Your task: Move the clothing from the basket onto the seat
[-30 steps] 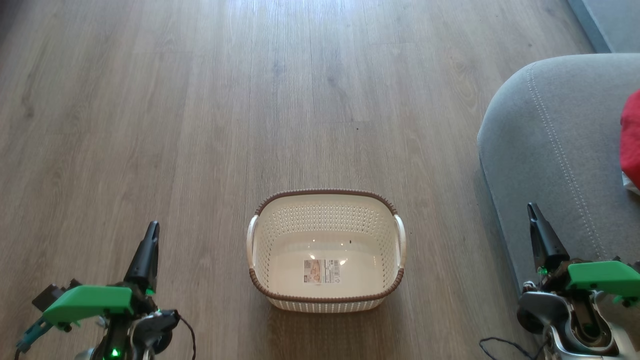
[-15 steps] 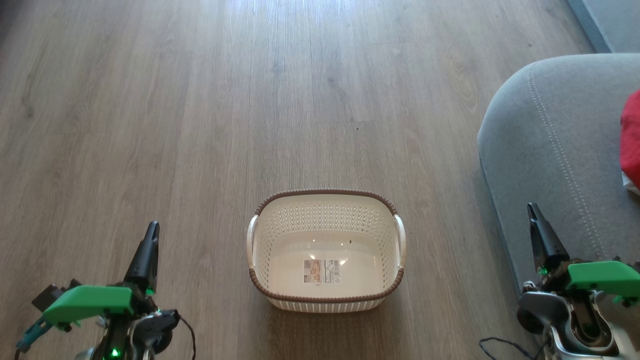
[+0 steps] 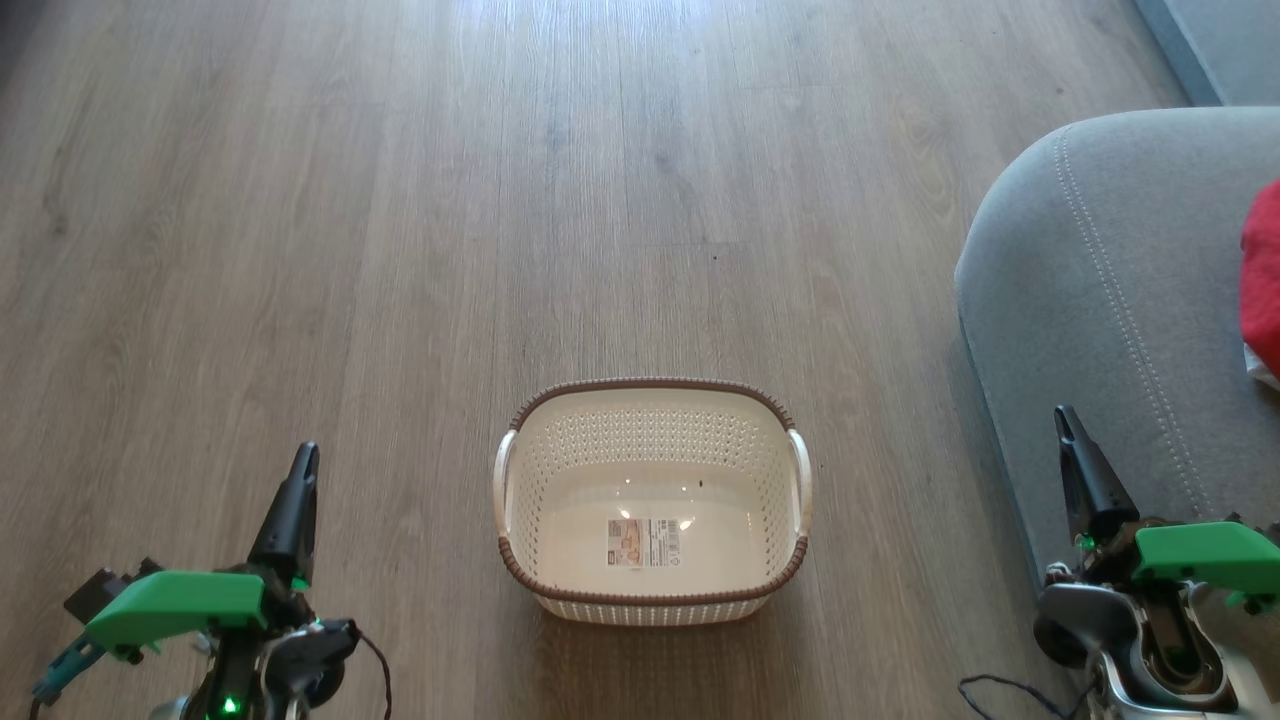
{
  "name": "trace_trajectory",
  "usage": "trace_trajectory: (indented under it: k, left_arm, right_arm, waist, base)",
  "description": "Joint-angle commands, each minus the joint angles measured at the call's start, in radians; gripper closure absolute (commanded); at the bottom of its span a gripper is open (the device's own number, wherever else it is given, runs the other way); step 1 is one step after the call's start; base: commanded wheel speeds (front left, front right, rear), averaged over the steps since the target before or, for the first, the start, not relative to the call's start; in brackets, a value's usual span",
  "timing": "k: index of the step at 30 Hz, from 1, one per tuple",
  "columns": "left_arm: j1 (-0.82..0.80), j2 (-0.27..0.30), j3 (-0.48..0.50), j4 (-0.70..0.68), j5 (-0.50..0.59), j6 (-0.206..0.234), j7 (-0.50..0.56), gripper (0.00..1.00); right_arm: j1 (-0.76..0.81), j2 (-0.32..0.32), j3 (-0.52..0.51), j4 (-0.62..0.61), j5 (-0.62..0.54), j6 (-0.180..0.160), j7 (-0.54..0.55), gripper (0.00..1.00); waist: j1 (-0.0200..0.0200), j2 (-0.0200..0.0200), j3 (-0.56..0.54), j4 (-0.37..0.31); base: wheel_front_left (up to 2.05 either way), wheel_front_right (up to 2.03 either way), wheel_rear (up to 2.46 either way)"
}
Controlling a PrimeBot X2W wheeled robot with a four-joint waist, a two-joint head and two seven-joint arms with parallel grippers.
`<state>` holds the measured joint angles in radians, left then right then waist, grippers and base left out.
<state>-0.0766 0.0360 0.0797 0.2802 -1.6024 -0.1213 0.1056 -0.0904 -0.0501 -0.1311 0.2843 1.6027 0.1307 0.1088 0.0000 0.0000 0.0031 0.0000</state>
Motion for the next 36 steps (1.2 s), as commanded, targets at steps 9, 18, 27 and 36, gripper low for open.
trace_trajectory:
  k: [9,18,27,36]
  left_arm:
    - [-0.032,0.014,0.034,-0.035,-0.006,-0.009,0.008,1.0]
    - [-0.032,0.014,0.034,-0.035,-0.006,-0.009,0.008,1.0]
    - [-0.031,0.014,0.034,-0.035,-0.006,-0.009,0.008,1.0]
    - [-0.031,0.014,0.034,-0.035,-0.006,-0.009,0.008,1.0]
  right_arm:
    - [-0.018,0.0,0.017,-0.039,0.006,0.0,0.004,1.0]
    - [-0.018,0.0,0.017,-0.039,0.006,0.0,0.004,1.0]
    - [-0.018,0.0,0.017,-0.039,0.006,0.0,0.004,1.0]
    - [-0.018,0.0,0.017,-0.04,0.006,0.0,0.004,1.0]
  waist:
    - [0.0,0.0,0.0,0.0]
    - [0.0,0.0,0.0,0.0]
    - [0.0,0.0,0.0,0.0]
    - [0.0,0.0,0.0,0.0]
  base:
    - [0.0,0.0,0.0]
    - [0.0,0.0,0.0]
    - [0.0,0.0,0.0]
    - [0.0,0.0,0.0]
